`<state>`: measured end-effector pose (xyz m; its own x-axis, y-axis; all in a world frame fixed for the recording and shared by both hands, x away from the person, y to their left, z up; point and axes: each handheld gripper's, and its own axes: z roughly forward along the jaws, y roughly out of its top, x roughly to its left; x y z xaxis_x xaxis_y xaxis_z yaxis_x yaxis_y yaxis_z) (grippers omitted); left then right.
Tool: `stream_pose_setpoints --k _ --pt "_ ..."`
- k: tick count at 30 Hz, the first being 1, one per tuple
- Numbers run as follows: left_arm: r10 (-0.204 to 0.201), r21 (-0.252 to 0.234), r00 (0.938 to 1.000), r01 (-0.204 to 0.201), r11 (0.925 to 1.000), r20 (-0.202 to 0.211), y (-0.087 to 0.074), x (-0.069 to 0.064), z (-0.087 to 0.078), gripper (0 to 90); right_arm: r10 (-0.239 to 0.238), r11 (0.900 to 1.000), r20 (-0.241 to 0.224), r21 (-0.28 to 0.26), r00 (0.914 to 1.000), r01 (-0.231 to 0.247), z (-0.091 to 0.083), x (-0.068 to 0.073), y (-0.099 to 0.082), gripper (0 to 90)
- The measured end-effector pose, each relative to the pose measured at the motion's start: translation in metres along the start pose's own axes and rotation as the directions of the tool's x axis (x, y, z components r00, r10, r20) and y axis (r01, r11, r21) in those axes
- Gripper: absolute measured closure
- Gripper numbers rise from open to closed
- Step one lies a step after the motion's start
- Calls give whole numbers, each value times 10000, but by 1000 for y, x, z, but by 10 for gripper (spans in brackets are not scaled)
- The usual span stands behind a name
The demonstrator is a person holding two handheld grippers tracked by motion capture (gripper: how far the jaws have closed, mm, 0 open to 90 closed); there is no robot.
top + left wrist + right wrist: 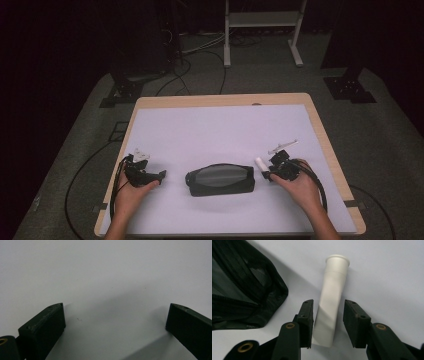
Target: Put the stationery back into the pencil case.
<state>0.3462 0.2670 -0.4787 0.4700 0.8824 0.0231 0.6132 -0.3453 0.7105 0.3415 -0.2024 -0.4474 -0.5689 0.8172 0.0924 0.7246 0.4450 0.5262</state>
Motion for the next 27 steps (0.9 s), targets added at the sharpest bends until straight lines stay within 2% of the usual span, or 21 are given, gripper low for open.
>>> stream_pose_setpoints --k 8,14,27 --pt "3 -1 10000 -3 10000 -4 0 0 0 16 -121 9999 51 99 9999 121 5 1 -3 625" --pt "1 -1 10000 -1 10000 -6 0 0 0 16 -249 9997 325 -26 9992 250 6 3 -5 680" --pt "5 3 10000 -5 10000 -8 0 0 0 16 -442 9990 561 2 9974 443 7 6 -5 704"
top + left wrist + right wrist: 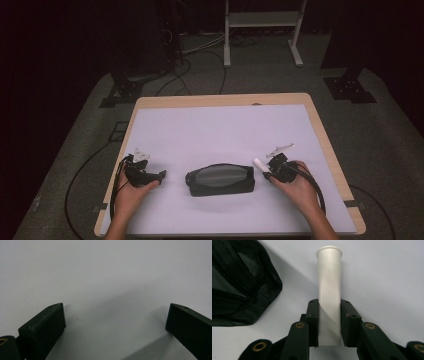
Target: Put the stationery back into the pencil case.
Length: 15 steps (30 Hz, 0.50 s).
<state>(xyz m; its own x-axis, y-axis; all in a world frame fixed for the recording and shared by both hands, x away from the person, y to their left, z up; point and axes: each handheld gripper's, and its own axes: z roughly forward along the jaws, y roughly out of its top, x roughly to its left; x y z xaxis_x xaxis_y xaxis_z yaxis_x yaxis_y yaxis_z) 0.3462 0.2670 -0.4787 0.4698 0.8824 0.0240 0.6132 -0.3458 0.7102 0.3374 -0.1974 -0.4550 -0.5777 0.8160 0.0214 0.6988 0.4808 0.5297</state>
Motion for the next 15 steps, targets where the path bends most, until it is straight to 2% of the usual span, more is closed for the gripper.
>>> stream_pose_setpoints --k 8,15 --pt "-16 3 10000 16 10000 16 0 0 0 16 -181 9997 -36 -141 9998 180 -1 -1 -1 704" --pt "-22 -7 10000 22 10000 23 0 0 0 16 -124 9992 -232 -372 9997 115 -4 -3 -1 704"
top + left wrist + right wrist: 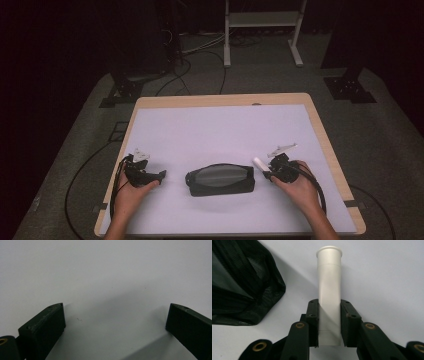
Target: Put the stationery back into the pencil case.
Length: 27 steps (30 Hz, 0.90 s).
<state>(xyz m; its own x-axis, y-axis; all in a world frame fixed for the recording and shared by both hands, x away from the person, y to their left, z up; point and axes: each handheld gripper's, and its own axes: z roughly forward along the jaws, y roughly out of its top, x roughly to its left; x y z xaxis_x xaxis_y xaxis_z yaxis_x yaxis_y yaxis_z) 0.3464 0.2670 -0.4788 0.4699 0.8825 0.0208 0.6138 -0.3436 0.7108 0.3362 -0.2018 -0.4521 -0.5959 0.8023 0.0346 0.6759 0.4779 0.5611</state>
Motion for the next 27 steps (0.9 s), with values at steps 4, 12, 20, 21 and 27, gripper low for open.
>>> stream_pose_setpoints --k 4,12,20,21,27 --pt "13 14 10000 -13 10000 3 0 0 0 16 171 9994 -240 -297 9996 -179 -7 -3 0 705" --pt "11 16 10000 -11 10000 4 0 0 0 16 252 9949 -726 -955 9970 -321 -21 -5 1 704" --pt "8 17 10000 -8 10000 6 0 0 0 16 51 9878 -1036 -1542 9946 -212 -33 -1 6 704" --pt "8 17 10000 -8 10000 6 0 0 0 16 51 9878 -1036 -1542 9946 -212 -33 -1 6 704" --pt "11 18 10000 -11 10000 2 0 0 0 16 -330 9801 -1414 -1984 9894 43 -43 5 11 704"
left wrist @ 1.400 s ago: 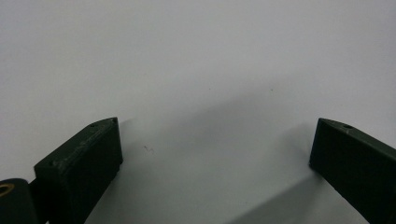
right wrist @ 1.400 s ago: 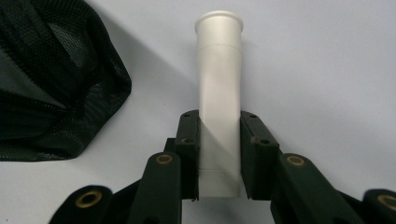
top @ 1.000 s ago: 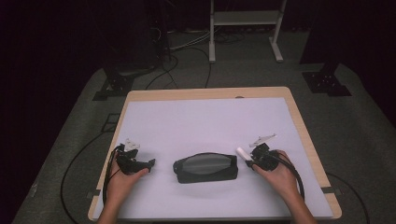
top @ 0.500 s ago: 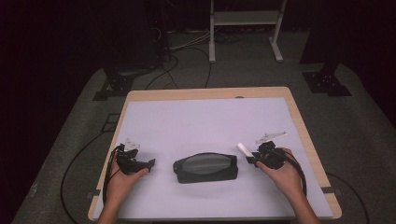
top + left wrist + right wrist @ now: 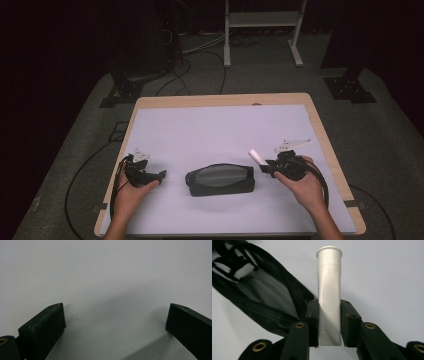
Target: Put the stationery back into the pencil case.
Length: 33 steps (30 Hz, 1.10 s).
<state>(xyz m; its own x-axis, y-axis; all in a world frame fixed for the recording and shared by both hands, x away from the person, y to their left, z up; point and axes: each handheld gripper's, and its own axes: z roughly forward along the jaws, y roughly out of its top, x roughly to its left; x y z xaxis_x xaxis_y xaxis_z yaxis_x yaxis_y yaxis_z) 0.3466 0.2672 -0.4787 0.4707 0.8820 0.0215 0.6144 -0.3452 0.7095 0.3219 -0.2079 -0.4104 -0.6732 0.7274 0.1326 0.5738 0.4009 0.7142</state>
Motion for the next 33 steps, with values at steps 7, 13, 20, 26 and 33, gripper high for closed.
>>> stream_pose_setpoints --k 7,13,20,26,33 --pt "2 3 10000 -2 10000 2 0 0 0 16 -294 9993 -214 -227 9993 289 -5 7 6 704" --pt "1 2 10000 -1 10000 -2 0 0 0 16 -521 9978 -436 -440 9977 502 -8 13 11 704" --pt "-6 -3 10000 6 10000 3 0 0 0 16 -936 9943 -679 -574 9933 898 -9 21 18 704" --pt "-7 -6 10000 7 10000 1 0 0 0 16 -1263 9906 -822 -634 9886 1213 -8 28 26 704" --pt "-8 -10 10000 8 10000 0 0 0 0 16 -1707 9844 -1203 -646 9780 1638 -3 36 31 704"
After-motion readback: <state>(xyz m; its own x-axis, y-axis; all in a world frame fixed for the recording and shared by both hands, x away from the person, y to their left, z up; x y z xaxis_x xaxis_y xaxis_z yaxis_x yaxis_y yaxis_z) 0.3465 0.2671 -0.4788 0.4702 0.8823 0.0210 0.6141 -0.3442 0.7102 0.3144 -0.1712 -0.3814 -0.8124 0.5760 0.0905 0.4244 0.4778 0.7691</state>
